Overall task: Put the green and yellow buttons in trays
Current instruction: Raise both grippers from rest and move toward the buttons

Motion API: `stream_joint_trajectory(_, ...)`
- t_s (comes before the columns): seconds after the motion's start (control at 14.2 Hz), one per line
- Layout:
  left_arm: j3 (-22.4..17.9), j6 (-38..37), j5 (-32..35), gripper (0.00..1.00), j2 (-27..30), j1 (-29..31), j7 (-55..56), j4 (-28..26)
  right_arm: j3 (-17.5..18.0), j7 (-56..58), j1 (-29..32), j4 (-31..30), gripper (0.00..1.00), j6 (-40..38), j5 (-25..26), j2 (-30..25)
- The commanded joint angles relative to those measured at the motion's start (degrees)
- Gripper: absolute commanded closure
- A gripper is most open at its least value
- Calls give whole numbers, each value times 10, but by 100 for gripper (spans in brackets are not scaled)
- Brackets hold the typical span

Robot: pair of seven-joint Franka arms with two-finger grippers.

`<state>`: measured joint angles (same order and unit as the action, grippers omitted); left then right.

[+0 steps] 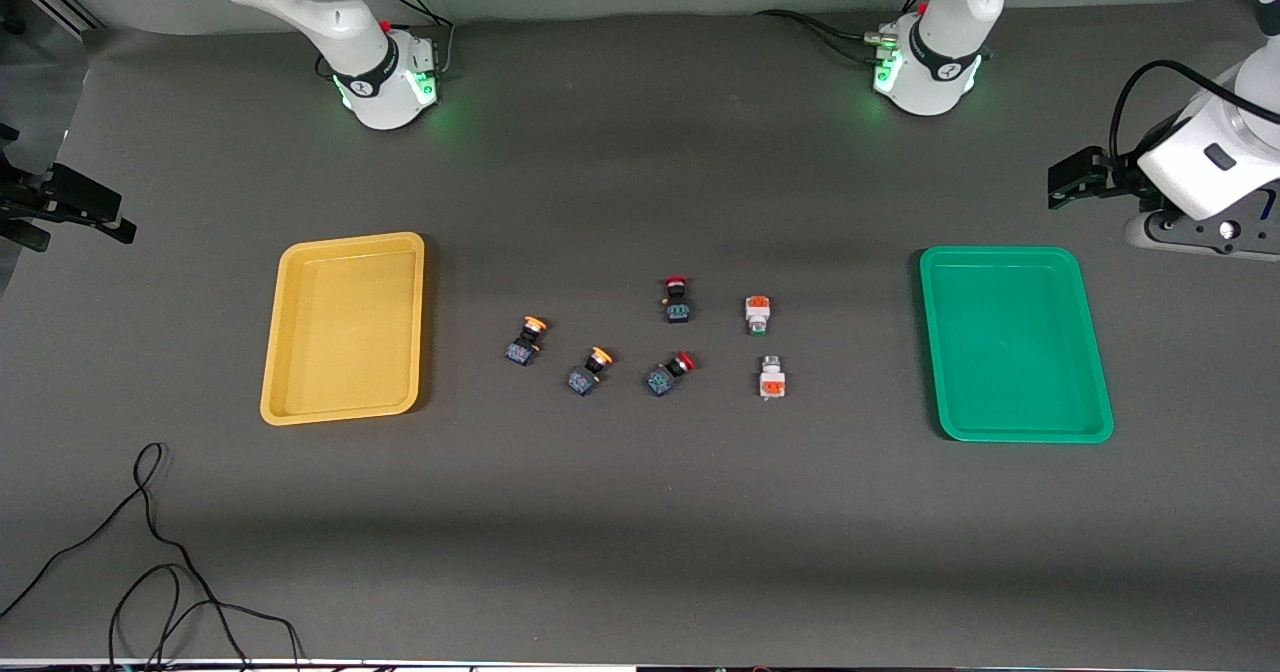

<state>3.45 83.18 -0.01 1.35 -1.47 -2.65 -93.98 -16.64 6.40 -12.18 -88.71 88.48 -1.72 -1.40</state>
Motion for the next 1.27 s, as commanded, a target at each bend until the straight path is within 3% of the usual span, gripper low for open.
stream_joint_trajectory(0.0,-9,-9,-6,0,-11,-9,-10,20,2,-10,-3,8,0,-8,12,2)
stream_joint_trajectory(0.63,-10,-6,-9,0,-13,-8,0,23,3,-8,-3,5,0,-33,10,7)
stream_joint_trajectory(0.98,11,61,-42,0,-7,-23,25,-55,3,-10,-3,-11,0,-34,8,19)
stream_joint_trajectory(1.2,46,120,-40,0,-20,-79,140,-82,4,-30,-22,-23,0,-33,5,49)
